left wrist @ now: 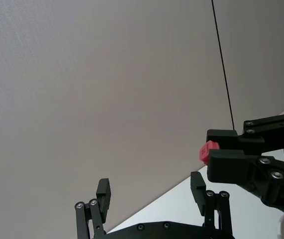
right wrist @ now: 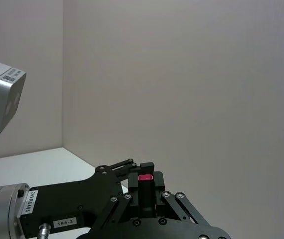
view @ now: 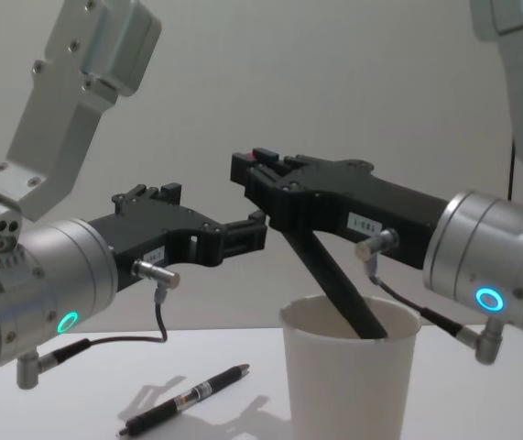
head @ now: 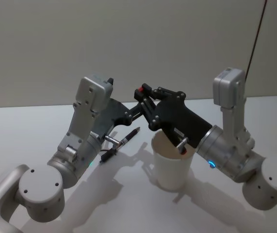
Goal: Place the pen into the pen holder.
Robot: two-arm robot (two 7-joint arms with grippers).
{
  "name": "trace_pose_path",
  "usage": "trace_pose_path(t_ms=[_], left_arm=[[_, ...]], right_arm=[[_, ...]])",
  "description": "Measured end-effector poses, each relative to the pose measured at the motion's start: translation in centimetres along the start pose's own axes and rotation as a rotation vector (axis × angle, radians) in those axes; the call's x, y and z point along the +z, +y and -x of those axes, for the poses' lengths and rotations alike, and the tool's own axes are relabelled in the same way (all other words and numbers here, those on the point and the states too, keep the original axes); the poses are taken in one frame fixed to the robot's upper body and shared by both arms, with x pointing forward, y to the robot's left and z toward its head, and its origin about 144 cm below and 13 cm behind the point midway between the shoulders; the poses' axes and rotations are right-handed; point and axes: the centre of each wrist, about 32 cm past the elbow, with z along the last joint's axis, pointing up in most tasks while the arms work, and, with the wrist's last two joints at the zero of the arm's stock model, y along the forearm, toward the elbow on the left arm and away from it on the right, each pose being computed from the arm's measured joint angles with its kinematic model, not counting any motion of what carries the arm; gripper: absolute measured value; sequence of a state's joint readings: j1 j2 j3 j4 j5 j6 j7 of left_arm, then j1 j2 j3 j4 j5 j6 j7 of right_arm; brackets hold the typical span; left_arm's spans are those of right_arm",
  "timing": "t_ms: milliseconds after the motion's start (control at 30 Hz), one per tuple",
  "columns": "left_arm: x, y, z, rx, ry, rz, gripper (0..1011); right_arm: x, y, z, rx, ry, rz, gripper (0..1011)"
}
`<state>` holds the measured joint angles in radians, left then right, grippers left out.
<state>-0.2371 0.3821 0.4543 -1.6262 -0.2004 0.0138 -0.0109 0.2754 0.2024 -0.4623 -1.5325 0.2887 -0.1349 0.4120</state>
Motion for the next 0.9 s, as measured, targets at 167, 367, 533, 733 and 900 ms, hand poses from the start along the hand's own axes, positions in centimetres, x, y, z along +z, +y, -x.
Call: trace_pose_path(t_ms=[167,367,533,733,900], left_arm=[[0.0,0.0,0.0,0.0,0.0,0.0,1000],[0.0,0.0,0.0,0.0,0.0,0.0,1000],[0.0,0.0,0.0,0.0,0.0,0.0,1001],[0.0,0.0,0.0,0.0,0.0,0.0,1001],[0.0,0.0,0.0,0.0,0.0,0.0,1001]], right_arm=[[-0.1,0.0,0.0,0.002,0.004,0.005,165],[-0.2,0.0,0.1,0.004,0.006,0.009,165],[-0.6,-0.2,0.1,0.004,0.0,0.012,165],[-1.1,-0.4,0.2,0.006,-0.001,0.018,165],[-1.4,-0.6,0.2,0.008,-0.002,0.022,192]])
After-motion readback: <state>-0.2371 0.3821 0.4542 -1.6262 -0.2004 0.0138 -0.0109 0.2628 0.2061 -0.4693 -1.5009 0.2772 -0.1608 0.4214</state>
